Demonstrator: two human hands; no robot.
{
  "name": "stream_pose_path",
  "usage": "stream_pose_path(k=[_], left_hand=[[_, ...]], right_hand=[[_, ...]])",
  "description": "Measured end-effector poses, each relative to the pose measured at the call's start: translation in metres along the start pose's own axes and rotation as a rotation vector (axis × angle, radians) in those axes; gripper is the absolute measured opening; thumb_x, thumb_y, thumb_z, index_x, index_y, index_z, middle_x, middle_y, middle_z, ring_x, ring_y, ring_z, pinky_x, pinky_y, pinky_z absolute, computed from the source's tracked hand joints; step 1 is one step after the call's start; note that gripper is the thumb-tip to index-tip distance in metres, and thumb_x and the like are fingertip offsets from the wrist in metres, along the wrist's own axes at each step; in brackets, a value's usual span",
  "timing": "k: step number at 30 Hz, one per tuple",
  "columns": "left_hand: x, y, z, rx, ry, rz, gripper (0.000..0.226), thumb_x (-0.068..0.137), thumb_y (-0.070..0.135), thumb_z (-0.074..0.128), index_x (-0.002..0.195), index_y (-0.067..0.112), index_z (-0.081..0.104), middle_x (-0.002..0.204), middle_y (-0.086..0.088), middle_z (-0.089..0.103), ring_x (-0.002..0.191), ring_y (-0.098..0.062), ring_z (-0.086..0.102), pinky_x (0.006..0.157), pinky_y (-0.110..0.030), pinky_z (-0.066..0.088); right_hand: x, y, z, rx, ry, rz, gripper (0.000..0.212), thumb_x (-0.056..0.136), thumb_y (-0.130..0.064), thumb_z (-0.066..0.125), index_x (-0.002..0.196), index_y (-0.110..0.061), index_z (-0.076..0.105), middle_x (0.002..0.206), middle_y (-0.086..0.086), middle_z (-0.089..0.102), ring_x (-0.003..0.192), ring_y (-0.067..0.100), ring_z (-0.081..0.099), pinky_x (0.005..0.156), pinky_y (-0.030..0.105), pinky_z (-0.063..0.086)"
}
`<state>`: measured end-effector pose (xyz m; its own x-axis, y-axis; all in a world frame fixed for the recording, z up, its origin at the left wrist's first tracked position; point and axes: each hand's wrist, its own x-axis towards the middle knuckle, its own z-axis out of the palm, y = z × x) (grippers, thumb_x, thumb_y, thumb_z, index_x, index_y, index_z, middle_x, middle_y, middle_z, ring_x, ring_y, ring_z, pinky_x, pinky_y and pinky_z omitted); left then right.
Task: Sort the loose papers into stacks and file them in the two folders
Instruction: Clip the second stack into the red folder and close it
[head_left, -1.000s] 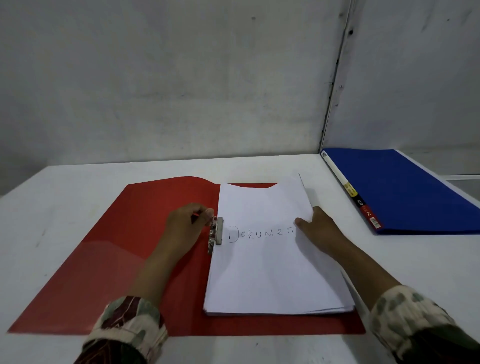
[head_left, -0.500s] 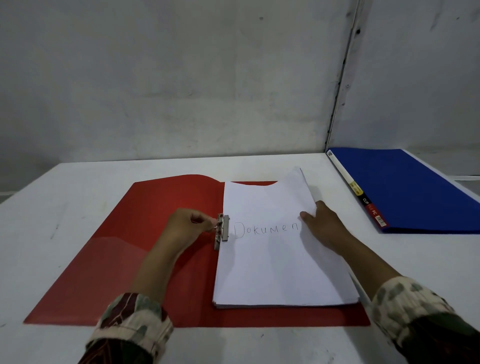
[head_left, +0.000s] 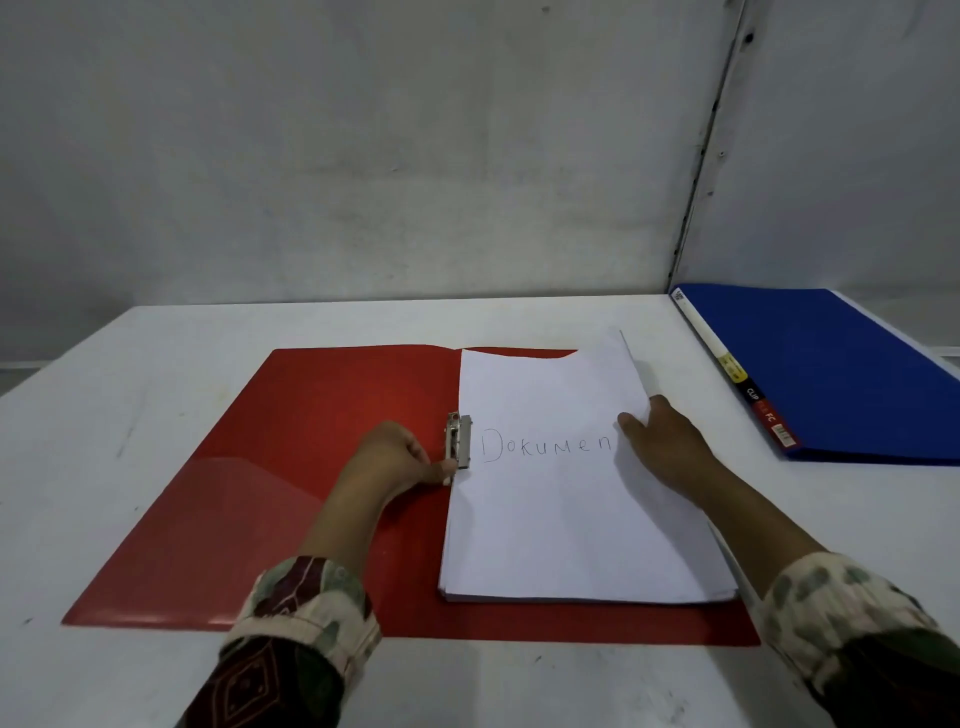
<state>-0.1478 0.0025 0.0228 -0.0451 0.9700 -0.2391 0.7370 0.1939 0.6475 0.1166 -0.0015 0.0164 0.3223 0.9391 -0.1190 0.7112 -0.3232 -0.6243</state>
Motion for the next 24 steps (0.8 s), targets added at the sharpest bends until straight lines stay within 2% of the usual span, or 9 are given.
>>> stream_pose_path(k=[2,7,11,14,17,19,22,24], left_hand=[[0.001,0.0,0.002,0.068,0.001,0.0,0.039,0.07,0.028,0.079,0.05,0.016,0.049,0.052,0.002,0.048,0.047,-0.008,0.041,0.041,-0.016,0.03],[0.004,0.001,0.005,0.136,0.001,0.007,0.04,0.071,0.028,0.079,0.051,0.015,0.047,0.055,0.0,0.05,0.054,-0.014,0.046,0.048,-0.021,0.033],[0.004,0.007,-0.001,0.186,-0.035,-0.015,0.037,0.073,0.028,0.076,0.054,0.015,0.048,0.057,0.002,0.05,0.053,-0.009,0.044,0.047,-0.02,0.032],[0.002,0.003,-0.001,0.148,-0.028,0.017,0.033,0.074,0.027,0.076,0.055,0.017,0.051,0.059,0.003,0.051,0.054,-0.006,0.044,0.047,-0.019,0.031],[-0.006,-0.006,0.005,0.028,0.017,0.114,0.029,0.077,0.024,0.073,0.059,0.019,0.052,0.064,0.005,0.053,0.058,-0.006,0.045,0.05,-0.018,0.033],[-0.012,-0.013,0.009,-0.017,0.051,0.187,0.022,0.081,0.025,0.069,0.066,0.018,0.054,0.07,0.005,0.056,0.063,-0.006,0.048,0.053,-0.017,0.035],[-0.021,-0.024,0.01,0.093,0.14,0.324,0.008,0.087,0.022,0.061,0.081,0.017,0.06,0.084,0.002,0.059,0.079,-0.014,0.053,0.06,-0.015,0.036],[-0.028,-0.03,0.01,0.246,0.211,0.403,0.01,0.09,0.023,0.057,0.091,0.015,0.063,0.094,-0.001,0.059,0.089,-0.017,0.053,0.067,-0.022,0.038]], right_hand=[[0.001,0.0,0.0,0.001,-0.004,-0.004,0.046,0.097,-0.029,0.04,0.131,0.001,0.037,0.13,0.021,0.051,0.116,0.036,0.051,0.093,0.036,0.041],[0.002,0.003,0.001,0.002,-0.001,-0.01,0.046,0.097,-0.03,0.041,0.131,0.001,0.037,0.129,0.02,0.052,0.115,0.036,0.052,0.091,0.036,0.041],[-0.004,0.001,0.0,0.023,-0.004,-0.033,0.054,0.092,-0.035,0.051,0.132,-0.002,0.035,0.13,0.017,0.051,0.115,0.034,0.052,0.09,0.034,0.043],[-0.013,0.001,0.006,-0.192,0.064,-0.088,0.065,0.09,-0.042,0.052,0.138,-0.006,0.027,0.136,0.014,0.042,0.12,0.033,0.047,0.092,0.037,0.042],[-0.023,0.002,0.017,-0.483,0.15,-0.176,0.056,0.095,-0.045,0.037,0.137,-0.009,0.031,0.145,0.014,0.029,0.131,0.03,0.032,0.104,0.041,0.031],[-0.03,0.0,0.023,-0.567,0.146,-0.235,0.051,0.097,-0.041,0.031,0.138,-0.011,0.031,0.153,0.012,0.017,0.14,0.03,0.017,0.112,0.044,0.019],[-0.045,-0.012,0.035,-0.578,0.089,-0.379,0.046,0.098,-0.034,0.029,0.141,-0.015,0.029,0.155,0.007,0.013,0.145,0.027,0.006,0.115,0.044,0.009],[-0.06,-0.022,0.045,-0.539,0.044,-0.488,0.046,0.098,-0.033,0.03,0.141,-0.017,0.031,0.155,0.005,0.016,0.145,0.025,0.006,0.116,0.044,0.007]])
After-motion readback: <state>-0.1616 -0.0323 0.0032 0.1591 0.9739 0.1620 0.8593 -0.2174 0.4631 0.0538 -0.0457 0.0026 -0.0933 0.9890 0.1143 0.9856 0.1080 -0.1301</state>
